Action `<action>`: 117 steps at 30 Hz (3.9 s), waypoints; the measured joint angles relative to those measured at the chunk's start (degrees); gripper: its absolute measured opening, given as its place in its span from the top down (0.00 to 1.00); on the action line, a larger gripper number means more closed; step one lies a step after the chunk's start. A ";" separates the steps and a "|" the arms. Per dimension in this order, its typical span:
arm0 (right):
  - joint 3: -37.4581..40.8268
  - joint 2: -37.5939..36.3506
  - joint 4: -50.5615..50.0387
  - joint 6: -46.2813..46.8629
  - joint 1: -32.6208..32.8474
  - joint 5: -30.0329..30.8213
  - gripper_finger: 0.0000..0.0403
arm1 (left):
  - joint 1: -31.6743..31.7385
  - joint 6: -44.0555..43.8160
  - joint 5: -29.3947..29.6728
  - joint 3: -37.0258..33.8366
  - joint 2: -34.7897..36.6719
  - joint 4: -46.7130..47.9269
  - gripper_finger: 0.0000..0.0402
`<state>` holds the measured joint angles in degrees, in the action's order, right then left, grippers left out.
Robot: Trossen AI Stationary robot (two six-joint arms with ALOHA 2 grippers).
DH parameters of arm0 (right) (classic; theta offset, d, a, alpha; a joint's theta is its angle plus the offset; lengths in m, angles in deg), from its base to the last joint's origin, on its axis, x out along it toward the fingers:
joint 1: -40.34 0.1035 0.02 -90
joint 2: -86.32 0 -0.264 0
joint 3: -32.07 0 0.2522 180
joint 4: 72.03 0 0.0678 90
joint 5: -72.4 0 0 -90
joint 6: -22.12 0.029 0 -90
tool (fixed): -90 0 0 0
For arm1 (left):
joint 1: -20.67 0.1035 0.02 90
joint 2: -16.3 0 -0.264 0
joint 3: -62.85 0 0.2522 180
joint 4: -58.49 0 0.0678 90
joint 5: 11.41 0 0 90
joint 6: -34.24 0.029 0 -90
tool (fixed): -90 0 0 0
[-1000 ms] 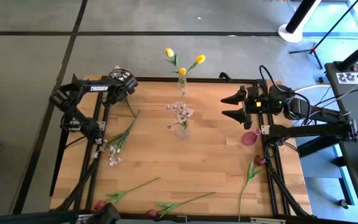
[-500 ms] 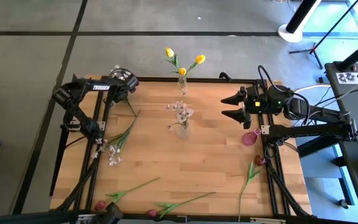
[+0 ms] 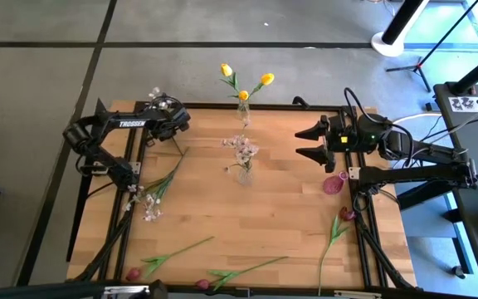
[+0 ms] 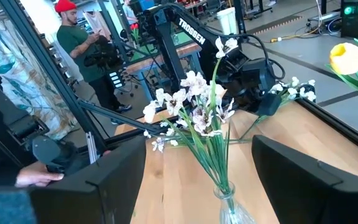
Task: Sort flowers into vase by color
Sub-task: Put the top white flower into the bottom vase
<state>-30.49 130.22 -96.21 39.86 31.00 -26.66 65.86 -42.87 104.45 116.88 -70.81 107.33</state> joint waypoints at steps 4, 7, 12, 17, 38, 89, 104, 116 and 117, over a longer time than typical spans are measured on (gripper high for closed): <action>0.00 0.00 0.03 0.11 0.02 -0.07 0.28 | -0.39 3.89 1.05 -0.04 -0.02 -2.00 0.87; 0.00 0.00 0.03 1.54 0.02 -0.11 0.28 | 0.16 10.71 1.04 -0.07 -0.04 -7.55 0.78; 0.00 0.00 0.00 3.09 0.02 -0.11 0.28 | 3.24 7.36 2.32 -0.07 -0.04 -6.83 0.64; 0.00 0.17 0.00 3.13 0.01 0.00 0.28 | 5.57 4.32 0.77 -0.09 -0.04 -7.51 0.56; 0.00 2.35 0.04 2.58 -0.05 2.12 0.28 | 5.94 -3.56 1.16 -0.04 -2.19 -25.28 0.53; -0.02 6.84 5.19 1.37 0.00 -2.58 0.28 | -23.20 20.78 10.10 8.55 23.43 -17.10 0.99; -0.07 15.14 34.39 4.63 0.02 -1.99 0.28 | -58.32 56.01 12.14 8.59 39.52 -40.43 0.99; -16.37 34.94 37.77 2.95 5.68 0.22 0.28 | -56.10 61.76 -0.14 10.01 25.78 -56.33 0.99; -18.41 35.98 35.89 2.84 5.79 0.47 0.28 | -55.75 61.47 -0.58 10.56 24.67 -56.19 0.99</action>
<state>-48.89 166.20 -60.32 42.70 36.79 -26.20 10.11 18.60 103.87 127.44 -46.14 51.14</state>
